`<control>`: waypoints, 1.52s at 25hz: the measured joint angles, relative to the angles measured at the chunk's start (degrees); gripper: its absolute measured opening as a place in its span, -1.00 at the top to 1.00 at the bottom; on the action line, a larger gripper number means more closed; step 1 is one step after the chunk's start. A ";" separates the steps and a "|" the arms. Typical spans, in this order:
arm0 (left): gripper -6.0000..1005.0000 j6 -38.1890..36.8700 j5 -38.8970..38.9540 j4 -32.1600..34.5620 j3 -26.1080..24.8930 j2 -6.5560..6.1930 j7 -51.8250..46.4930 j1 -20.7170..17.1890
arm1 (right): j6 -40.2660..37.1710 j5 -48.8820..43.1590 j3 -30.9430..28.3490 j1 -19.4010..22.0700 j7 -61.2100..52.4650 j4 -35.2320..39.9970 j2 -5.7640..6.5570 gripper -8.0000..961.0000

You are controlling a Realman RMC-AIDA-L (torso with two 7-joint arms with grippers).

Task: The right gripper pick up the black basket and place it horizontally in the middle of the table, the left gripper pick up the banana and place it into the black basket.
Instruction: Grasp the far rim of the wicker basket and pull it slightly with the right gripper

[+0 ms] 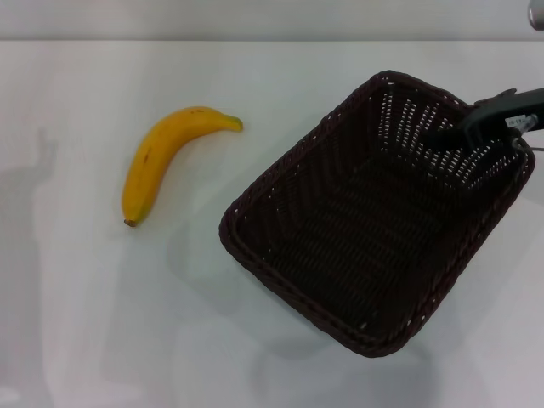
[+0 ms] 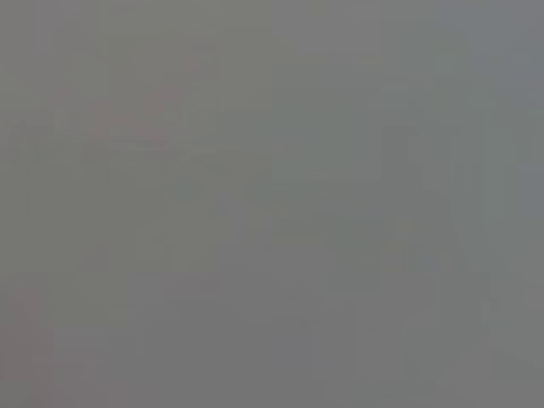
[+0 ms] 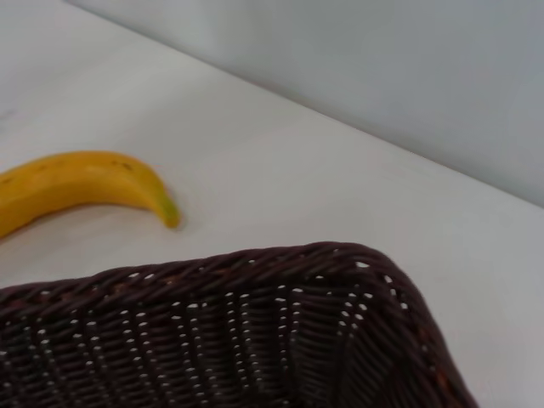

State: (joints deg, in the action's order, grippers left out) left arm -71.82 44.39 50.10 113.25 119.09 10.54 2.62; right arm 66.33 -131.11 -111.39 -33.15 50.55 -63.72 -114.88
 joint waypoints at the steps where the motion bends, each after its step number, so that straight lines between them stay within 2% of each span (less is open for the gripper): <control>1: -0.65 0.00 0.00 0.00 0.05 0.00 0.00 0.01 | -0.38 0.00 -0.17 0.20 -0.28 -0.36 0.01 -0.40; 6: -0.65 -0.03 0.00 0.00 0.19 0.00 0.00 0.02 | -1.33 -0.01 -0.74 0.96 -1.14 -2.65 0.00 -0.25; 9: -0.65 -0.03 0.00 0.00 0.21 0.00 0.00 -0.03 | -1.37 -0.47 -0.53 0.98 -1.32 -3.40 0.02 0.23; 14: -0.65 -0.07 0.06 0.00 0.22 0.00 0.00 -0.13 | -1.12 -2.80 0.16 0.45 -2.08 -3.18 -0.01 0.55; 28: -0.64 -0.01 0.17 -0.17 0.21 -0.09 0.00 0.33 | 0.63 -4.41 1.33 0.21 -3.82 -3.38 -0.10 0.55; 38: -0.63 0.02 0.09 0.02 0.29 -0.12 -0.03 0.36 | -0.55 -5.12 0.81 1.15 -12.90 -6.11 0.03 0.57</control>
State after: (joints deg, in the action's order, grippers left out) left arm -71.80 44.48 50.11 113.54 118.97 10.51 2.98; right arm 65.77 -136.23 -110.58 -32.01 37.64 -69.84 -114.84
